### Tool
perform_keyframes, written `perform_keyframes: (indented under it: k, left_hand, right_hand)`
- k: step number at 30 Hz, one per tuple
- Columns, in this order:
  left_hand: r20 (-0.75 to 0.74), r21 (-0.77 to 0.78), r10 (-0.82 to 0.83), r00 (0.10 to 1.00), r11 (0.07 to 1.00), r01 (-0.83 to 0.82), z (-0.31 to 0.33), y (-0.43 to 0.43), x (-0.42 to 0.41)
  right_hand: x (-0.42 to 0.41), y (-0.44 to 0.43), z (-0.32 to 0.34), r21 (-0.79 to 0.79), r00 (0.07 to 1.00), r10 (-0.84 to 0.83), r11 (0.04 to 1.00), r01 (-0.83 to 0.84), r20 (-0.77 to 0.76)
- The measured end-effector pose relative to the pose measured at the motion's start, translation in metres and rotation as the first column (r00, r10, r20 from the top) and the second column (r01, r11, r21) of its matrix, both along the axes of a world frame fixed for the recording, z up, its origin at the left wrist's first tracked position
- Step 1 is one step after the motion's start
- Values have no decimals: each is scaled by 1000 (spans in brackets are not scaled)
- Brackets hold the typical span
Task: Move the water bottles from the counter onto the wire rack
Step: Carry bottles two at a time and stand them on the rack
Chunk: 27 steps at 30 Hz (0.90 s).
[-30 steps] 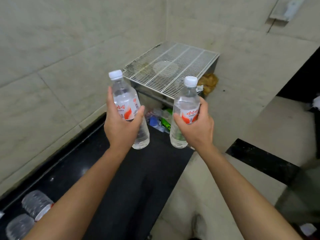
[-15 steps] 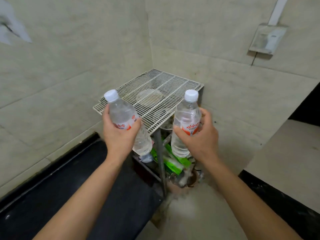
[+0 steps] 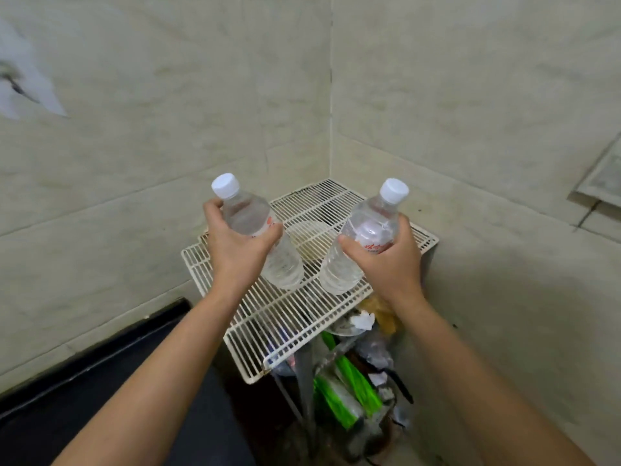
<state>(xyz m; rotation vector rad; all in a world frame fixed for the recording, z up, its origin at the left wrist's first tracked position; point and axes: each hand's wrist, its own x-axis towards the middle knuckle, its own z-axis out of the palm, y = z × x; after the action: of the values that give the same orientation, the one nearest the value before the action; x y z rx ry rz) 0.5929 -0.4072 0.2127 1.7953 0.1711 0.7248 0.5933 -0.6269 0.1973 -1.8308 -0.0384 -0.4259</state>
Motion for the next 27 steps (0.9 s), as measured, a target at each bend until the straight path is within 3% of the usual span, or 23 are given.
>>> perform_keyframes:
  k: [5, 13, 17, 24, 27]
  left_hand:
    - [-5, -55, 118, 993, 991, -118, -7, 20, 66]
    - [-150, -263, 191, 970, 938, -225, -8, 48, 152]
    - [-166, -210, 231, 959, 942, -263, -12, 46, 186]
    - [-138, -260, 240, 961, 928, -269, -5, 48, 233]
    - [-196, -222, 251, 948, 930, -292, -13, 51, 244]
  right_hand:
    - [87, 24, 0, -24, 996, 81, 996, -82, -44]
    - [188, 65, -7, 60, 979, 190, 981, -186, -73]
    - [232, 79, -6, 28, 956, 277, 961, -275, -96]
    - [301, 102, -12, -40, 933, 343, 936, -349, -105]
    - [320, 116, -15, -45, 920, 377, 922, -384, -108]
